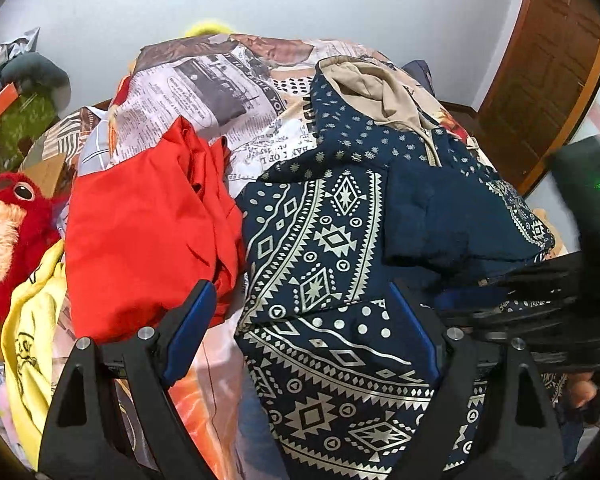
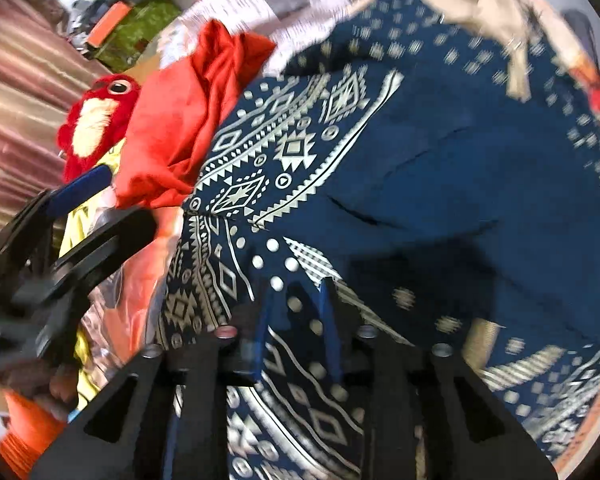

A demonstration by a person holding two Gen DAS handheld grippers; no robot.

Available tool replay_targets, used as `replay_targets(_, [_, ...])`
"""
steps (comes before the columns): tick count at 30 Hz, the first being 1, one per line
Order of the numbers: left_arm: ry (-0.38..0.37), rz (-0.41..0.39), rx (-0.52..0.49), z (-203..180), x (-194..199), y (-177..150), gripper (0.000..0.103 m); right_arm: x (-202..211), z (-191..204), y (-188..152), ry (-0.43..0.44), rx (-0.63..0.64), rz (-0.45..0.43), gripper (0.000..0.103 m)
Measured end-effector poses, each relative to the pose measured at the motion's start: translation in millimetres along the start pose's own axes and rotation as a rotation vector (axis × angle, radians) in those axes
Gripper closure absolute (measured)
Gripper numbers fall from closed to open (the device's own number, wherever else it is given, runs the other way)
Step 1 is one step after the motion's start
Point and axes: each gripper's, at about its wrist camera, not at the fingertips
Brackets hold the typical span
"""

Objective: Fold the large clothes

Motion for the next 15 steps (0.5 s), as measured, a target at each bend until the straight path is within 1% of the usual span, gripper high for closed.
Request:
replay_targets(1, [0.0, 0.0, -0.006, -2.5, -0.1, 0.7, 0.017, 13.5, -2.7, -3.9, -0.002, 0.006, -0.027, 0.067])
replay_targets(3, [-0.002, -0.003, -0.025, -11.4, -0.6, 3.8, 0.017, 40.4, -11.1, -10.1, -0.044, 0.011, -0.093, 0.064])
replay_targets(5, [-0.003, -0.007, -0.05, -22.5, -1.1, 6.6, 0.017, 69.9, -21.1, -17.7, -0.126, 0.032, -0.164, 0.062])
replay_targets(6, [-0.005, -0.009, -0.068, -30.0, -1.9, 8.1, 0.017, 80.9, -26.3, -20.6, -0.16, 0.038, -0.186, 0.061])
replay_targets(10, [0.009, -0.01, -0.164, -65.4, -9.7, 11.1, 0.017, 121.3, -54.6, -32.7, -0.275, 0.019, -0.259, 0.056])
replay_targets(11, [0.012, -0.014, -0.191, -76.1, -11.6, 11.4, 0.017, 131.1, -65.5, -36.8, -0.314, 0.004, -0.279, 0.056])
replay_targets(13, [0.01, -0.021, -0.244, -94.7, -14.6, 10.9, 0.017, 138.8, -78.2, -40.9, -0.367, -0.024, -0.301, 0.054])
replay_targets(15, [0.005, -0.027, -0.308, -116.8, -18.9, 8.5, 0.017, 144.6, -95.7, -41.7, -0.399, -0.067, -0.312, 0.053])
Point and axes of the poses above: each gripper's, at about its wrist camera, not at the fingertips, and x roughly against the way its jaws point, z to its left, y to its top, and after that the axes turned 12 degrees about y, right-handed
